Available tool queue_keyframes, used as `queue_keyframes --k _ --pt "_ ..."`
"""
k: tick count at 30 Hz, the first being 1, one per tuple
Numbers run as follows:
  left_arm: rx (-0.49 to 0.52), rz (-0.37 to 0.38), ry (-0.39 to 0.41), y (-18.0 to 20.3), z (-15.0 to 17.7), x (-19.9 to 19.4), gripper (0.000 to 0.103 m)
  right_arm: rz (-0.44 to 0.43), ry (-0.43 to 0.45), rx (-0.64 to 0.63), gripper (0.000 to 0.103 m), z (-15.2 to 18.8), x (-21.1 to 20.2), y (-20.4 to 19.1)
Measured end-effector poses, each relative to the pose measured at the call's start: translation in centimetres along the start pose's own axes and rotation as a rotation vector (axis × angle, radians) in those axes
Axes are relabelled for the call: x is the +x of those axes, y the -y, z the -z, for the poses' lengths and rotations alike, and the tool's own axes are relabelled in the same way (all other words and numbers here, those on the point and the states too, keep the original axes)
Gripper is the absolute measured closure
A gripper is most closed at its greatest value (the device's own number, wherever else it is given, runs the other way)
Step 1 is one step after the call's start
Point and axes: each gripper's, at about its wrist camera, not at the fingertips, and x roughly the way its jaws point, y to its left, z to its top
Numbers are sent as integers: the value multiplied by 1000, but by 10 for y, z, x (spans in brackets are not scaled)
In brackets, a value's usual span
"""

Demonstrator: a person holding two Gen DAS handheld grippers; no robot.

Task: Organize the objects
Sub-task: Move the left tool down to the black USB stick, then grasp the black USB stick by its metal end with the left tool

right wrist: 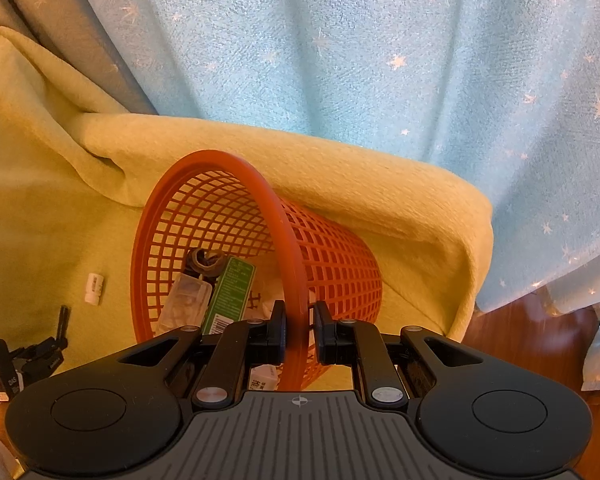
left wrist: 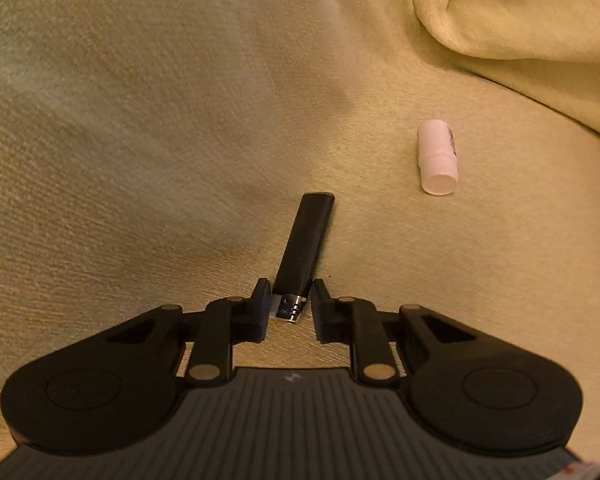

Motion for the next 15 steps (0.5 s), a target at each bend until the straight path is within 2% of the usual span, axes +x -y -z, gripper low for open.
queue_keyframes --k 8,11,15 --pt "-28 90 -40 9 25 -36 90 2 -3 9 93 0 1 2" --pt "-39 81 -51 10 30 -38 84 3 0 11 93 0 1 2" --pt "-35 90 -71 12 24 -32 83 4 2 8 93 2 1 1"
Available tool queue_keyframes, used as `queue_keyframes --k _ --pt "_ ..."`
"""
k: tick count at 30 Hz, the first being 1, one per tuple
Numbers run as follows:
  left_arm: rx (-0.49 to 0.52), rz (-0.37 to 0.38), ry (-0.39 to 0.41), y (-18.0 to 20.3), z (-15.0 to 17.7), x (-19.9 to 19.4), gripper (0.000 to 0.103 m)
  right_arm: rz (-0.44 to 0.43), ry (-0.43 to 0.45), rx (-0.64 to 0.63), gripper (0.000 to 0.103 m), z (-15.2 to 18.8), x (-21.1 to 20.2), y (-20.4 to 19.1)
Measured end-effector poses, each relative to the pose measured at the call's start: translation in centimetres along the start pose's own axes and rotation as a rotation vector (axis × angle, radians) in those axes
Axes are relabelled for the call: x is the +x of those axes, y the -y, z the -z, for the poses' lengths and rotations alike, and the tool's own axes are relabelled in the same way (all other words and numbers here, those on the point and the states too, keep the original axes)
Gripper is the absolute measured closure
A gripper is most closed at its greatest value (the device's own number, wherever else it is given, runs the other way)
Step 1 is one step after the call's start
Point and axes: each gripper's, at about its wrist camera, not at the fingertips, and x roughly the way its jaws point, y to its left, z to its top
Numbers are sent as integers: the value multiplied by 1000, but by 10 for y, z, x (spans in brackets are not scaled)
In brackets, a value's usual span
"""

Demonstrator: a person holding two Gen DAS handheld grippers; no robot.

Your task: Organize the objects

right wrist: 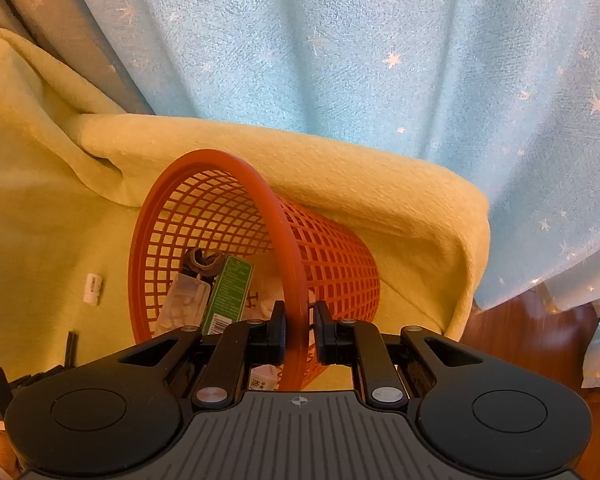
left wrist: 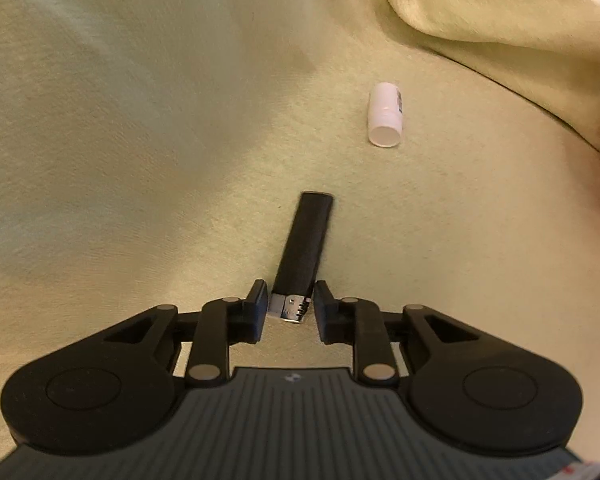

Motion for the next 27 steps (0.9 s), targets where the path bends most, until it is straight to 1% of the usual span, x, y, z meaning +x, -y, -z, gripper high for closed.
queue_keyframes --k 6,11,22,27 --pt "20 0 -9 6 -1 -1 85 0 -1 3 93 1 -1 1" --pt "31 36 4 16 -3 -6 85 -1 0 5 93 2 0 3" --pt "15 142 80 40 -7 -63 85 -4 -1 8 93 2 1 3" --pt "31 216 102 59 -4 -92 85 -8 -1 6 93 2 1 4"
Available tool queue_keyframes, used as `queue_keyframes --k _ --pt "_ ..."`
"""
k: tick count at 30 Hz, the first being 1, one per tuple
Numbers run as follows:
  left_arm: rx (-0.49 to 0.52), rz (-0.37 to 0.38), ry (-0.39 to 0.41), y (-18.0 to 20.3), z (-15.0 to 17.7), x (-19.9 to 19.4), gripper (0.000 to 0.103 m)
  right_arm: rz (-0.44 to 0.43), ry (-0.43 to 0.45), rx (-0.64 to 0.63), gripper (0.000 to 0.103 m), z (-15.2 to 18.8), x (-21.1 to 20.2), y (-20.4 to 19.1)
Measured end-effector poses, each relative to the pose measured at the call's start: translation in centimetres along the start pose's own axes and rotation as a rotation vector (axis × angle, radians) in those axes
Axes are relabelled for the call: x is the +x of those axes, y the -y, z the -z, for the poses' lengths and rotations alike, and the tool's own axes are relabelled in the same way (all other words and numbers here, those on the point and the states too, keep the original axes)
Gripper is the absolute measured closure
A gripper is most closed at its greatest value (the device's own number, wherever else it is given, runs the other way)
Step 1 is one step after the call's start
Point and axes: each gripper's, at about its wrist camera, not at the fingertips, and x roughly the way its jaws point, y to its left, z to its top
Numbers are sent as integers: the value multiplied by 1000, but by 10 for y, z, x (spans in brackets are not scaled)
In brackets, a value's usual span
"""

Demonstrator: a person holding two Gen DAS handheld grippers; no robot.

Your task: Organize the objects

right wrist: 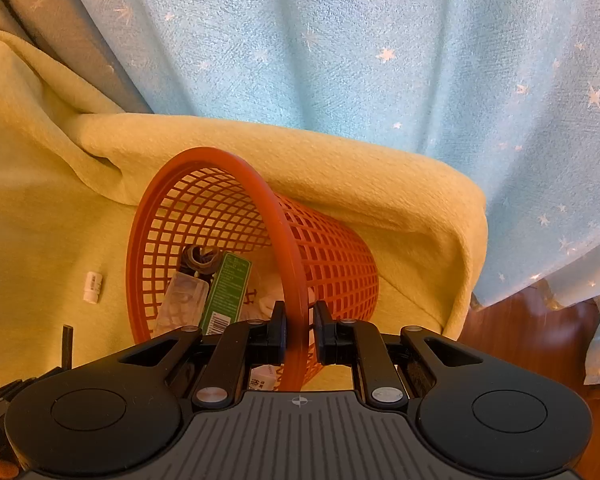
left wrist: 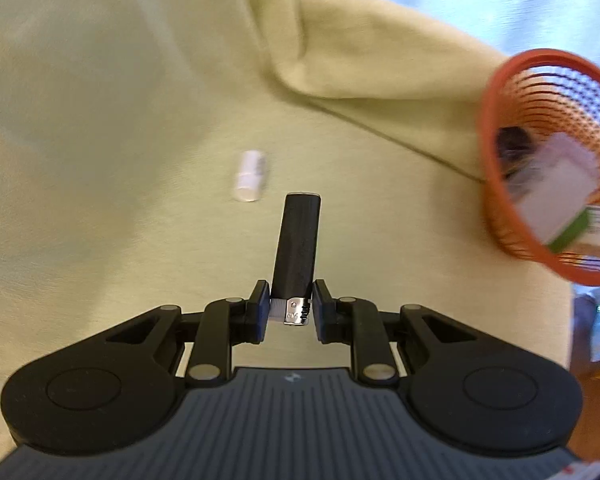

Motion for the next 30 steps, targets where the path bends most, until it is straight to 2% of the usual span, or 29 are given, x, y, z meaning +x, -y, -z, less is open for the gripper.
queue_keyframes --k 6,12,21,30 --pt "20 96 24 34 -7 -15 85 -6 -5 -2 93 0 -1 1" --pt "22 155 44 54 -16 -22 85 -16 -12 2 93 0 0 5" --pt "120 227 83 87 -44 -20 85 -25 -16 16 93 0 0 8" --pt "176 264 113 108 -65 -14 85 -32 -21 27 93 -2 0 11"
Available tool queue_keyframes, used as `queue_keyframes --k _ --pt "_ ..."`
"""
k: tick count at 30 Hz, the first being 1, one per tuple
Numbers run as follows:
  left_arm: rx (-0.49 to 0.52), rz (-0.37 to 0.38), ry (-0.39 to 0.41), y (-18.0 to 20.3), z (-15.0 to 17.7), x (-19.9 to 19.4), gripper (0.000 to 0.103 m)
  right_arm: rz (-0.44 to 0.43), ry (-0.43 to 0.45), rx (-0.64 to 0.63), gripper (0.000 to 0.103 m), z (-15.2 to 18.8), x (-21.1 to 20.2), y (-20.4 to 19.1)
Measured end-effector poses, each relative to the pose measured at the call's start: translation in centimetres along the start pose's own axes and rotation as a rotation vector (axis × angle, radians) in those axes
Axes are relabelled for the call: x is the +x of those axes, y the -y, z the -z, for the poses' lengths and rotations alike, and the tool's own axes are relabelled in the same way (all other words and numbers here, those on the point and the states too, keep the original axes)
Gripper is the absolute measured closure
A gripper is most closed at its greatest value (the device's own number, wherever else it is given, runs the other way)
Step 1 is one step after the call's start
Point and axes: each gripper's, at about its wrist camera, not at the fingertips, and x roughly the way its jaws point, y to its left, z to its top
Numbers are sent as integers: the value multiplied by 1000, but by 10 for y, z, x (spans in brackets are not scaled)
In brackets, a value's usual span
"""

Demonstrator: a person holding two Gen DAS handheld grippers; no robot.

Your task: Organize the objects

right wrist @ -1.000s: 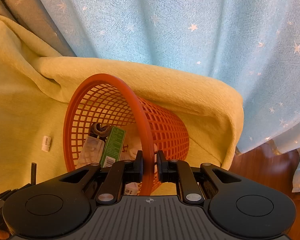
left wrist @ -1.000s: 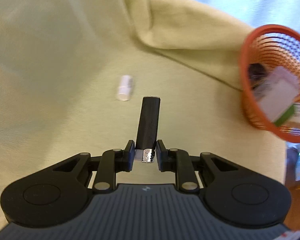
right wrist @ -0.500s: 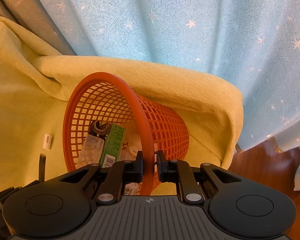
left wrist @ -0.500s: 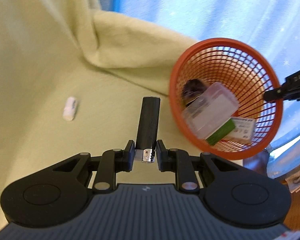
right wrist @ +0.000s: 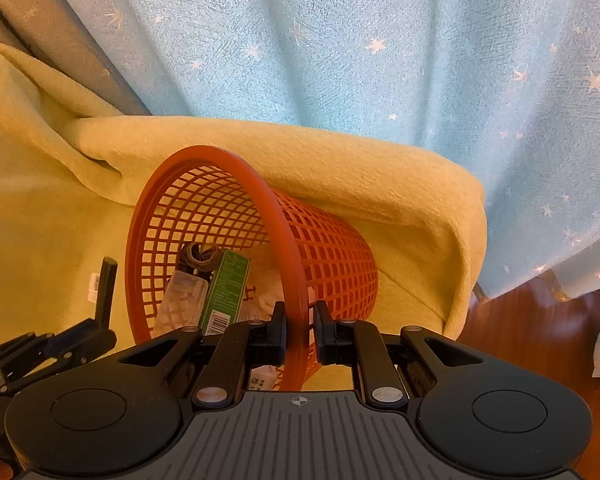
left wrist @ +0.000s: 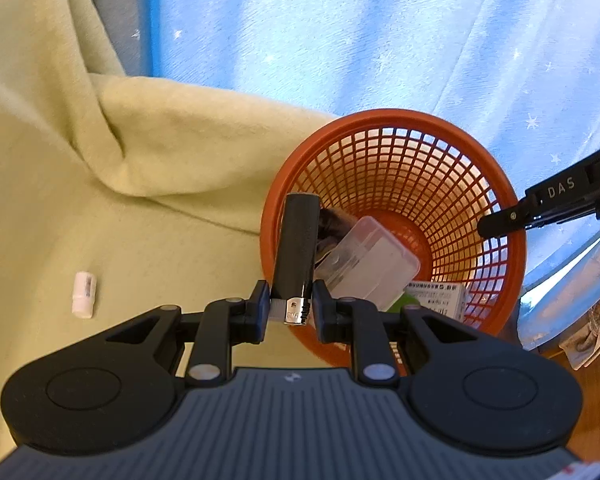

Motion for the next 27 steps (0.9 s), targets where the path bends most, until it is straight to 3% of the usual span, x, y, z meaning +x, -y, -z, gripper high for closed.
queue_keyframes --k 8,13,16,20,23,27 --pt "8 7 2 -6 -2 -1 85 0 0 46 94 0 0 10" --pt "-3 3 7 -9 -2 -9 85 -81 5 249 93 4 -1 42" --pt "-22 -14 16 -15 2 -20 85 -183 -14 455 92 13 1 84" --pt "-43 -54 5 -28 11 -32 85 -352 -105 701 92 48 11 122" --pt "-66 -88 -14 -39 21 -40 85 -387 -93 699 91 70 8 118" --pt "-87 -112 -27 -46 29 -50 85 -558 -112 950 90 103 24 151"
